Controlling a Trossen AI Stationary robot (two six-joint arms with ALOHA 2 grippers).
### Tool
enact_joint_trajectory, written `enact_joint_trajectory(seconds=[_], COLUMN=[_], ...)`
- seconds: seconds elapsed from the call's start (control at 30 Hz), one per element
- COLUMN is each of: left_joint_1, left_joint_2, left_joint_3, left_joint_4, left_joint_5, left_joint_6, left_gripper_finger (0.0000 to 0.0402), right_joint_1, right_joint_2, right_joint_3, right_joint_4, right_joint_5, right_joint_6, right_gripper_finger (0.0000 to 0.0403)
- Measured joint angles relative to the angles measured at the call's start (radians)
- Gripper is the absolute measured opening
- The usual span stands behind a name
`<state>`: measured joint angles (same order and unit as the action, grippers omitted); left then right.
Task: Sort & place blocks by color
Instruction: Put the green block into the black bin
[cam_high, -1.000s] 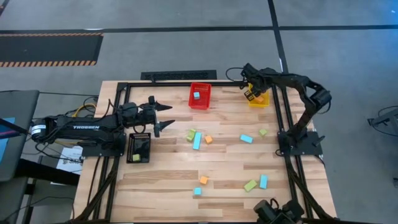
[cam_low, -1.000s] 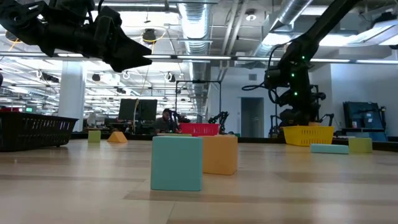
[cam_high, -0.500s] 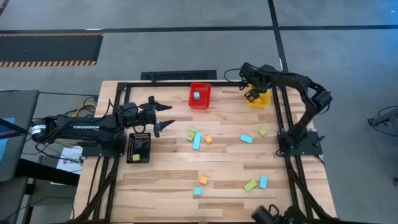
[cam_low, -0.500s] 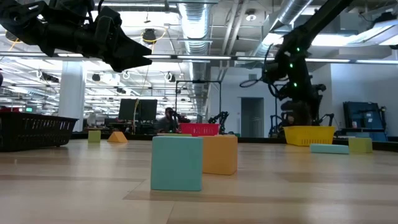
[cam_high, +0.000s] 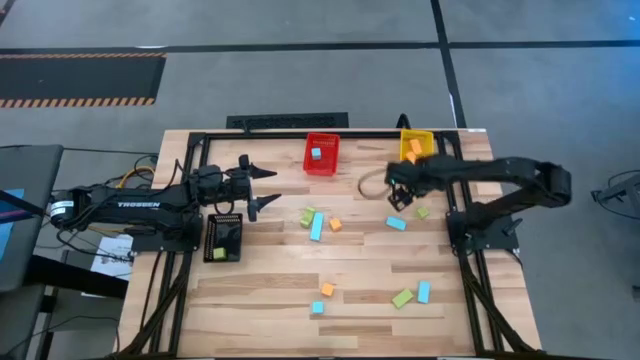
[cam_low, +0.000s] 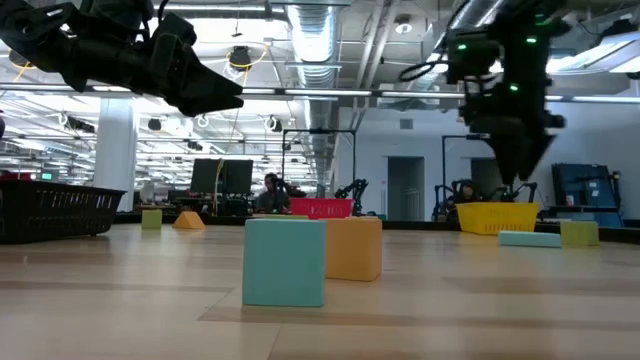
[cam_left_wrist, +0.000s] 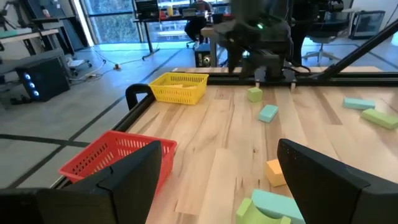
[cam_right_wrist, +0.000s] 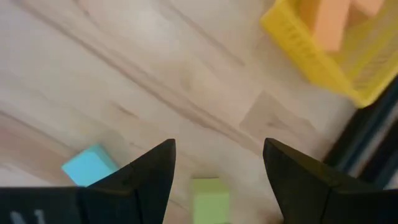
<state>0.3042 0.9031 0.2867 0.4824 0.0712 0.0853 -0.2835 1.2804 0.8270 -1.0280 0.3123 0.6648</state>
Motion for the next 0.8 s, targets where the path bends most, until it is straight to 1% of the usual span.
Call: enact_joint_trajectory(seconds=[0.1, 0.27, 0.5, 0.6, 0.67, 0.8], left_joint_1=[0.000, 0.000, 0.000, 0.000, 0.000, 0.000], left_joint_2=[0.000, 0.000, 0.000, 0.000, 0.000, 0.000], left_joint_3=[0.000, 0.000, 0.000, 0.000, 0.000, 0.000], left_joint_4=[0.007, 0.024, 0.046, 0.046, 0.049, 0.051], left_joint_5=[0.000, 0.000, 0.000, 0.000, 0.000, 0.000], left_joint_6=[0.000, -0.028, -0.095, -0.115, -0.123, -0.131], left_gripper_finger=[0.0306, 0.0306, 0.0306, 0.0306, 0.0306, 0.0306], right_joint_1=[0.072, 0.124, 0.159, 0.159, 0.159, 0.159], right_joint_2=[-0.038, -0.047, -0.047, -0.047, -0.047, -0.047], right_joint_3=[-0.096, -0.168, -0.206, -0.229, -0.246, -0.293], right_joint_4=[0.055, 0.056, 0.037, 0.001, 0.012, 0.057], right_joint_5=[0.000, 0.000, -0.007, -0.010, -0.011, -0.065], right_joint_6=[0.116, 0.222, 0.238, 0.272, 0.274, 0.248], right_gripper_finger=[0.0265, 0.0265, 0.0265, 0.0265, 0.0265, 0.0265])
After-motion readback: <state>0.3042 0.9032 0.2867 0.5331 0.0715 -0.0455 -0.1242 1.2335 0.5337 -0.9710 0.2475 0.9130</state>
